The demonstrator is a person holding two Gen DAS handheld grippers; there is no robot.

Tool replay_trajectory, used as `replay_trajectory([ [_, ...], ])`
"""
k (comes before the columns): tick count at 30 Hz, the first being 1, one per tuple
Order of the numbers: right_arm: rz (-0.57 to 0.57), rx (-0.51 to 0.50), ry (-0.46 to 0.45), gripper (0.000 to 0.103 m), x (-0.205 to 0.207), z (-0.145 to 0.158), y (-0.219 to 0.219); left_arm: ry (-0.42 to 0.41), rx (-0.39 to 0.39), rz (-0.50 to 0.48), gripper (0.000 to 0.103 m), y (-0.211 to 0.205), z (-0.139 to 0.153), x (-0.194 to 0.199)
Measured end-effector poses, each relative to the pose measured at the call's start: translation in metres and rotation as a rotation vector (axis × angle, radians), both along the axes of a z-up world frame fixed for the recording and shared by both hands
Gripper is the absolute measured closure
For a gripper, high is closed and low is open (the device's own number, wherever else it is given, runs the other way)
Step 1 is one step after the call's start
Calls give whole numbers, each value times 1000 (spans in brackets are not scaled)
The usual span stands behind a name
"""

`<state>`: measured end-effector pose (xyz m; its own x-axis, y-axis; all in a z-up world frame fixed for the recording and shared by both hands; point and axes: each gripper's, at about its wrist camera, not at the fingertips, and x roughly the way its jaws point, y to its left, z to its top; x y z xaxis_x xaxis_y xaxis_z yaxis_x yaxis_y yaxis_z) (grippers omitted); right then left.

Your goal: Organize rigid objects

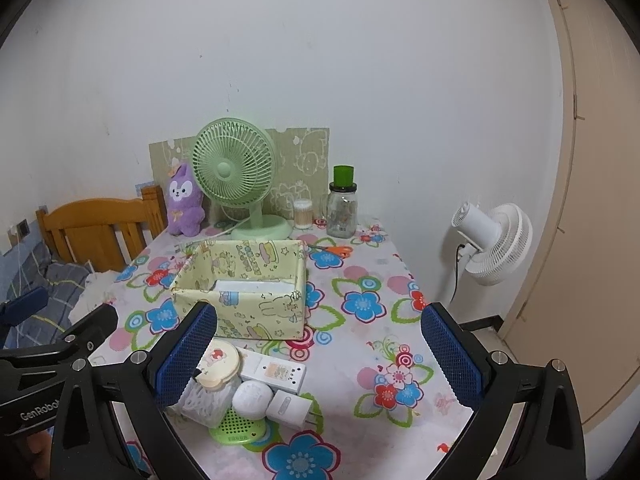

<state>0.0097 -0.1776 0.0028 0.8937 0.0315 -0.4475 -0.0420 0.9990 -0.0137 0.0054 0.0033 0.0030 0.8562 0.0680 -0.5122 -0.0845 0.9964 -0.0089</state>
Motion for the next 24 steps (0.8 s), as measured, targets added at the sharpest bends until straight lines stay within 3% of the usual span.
replay_trajectory([
  [24,2,2,-33,0,-2,6,0,-5,7,-9,0,-2,3,3],
])
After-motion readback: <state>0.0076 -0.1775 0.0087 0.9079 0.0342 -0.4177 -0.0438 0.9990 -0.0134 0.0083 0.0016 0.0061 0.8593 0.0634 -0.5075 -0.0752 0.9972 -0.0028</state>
